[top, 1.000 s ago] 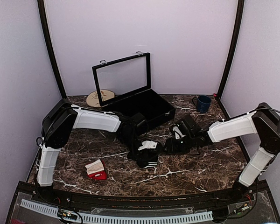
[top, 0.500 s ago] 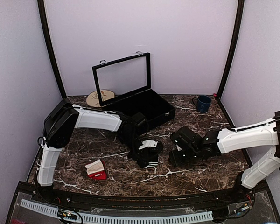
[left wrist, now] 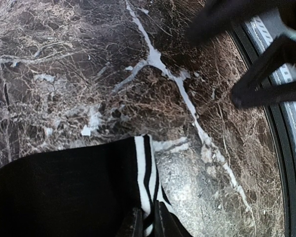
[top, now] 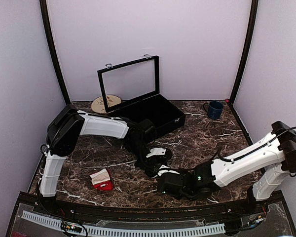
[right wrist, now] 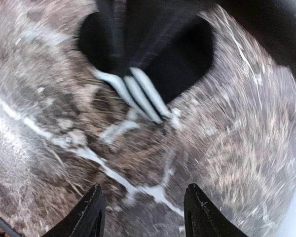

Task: Roll the socks
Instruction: Roll the sock at the center of the board.

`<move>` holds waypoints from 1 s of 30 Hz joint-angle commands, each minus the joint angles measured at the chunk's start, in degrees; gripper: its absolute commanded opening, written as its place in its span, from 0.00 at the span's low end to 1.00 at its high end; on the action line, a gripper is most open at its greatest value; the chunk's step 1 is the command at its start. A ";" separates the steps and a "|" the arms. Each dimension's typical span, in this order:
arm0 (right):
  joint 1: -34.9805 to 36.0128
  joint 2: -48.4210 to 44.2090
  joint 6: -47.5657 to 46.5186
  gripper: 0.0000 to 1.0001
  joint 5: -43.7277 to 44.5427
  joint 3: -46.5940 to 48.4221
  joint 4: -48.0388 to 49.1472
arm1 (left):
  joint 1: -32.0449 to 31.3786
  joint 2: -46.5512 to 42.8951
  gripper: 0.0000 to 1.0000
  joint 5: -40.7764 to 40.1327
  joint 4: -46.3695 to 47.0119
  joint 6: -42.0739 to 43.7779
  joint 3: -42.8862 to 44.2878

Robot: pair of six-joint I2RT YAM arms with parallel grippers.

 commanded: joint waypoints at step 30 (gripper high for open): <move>-3.42 18.32 -31.81 0.67 2.66 0.50 11.61 | 1.51 3.42 0.16 -0.54 -5.45 1.68 1.58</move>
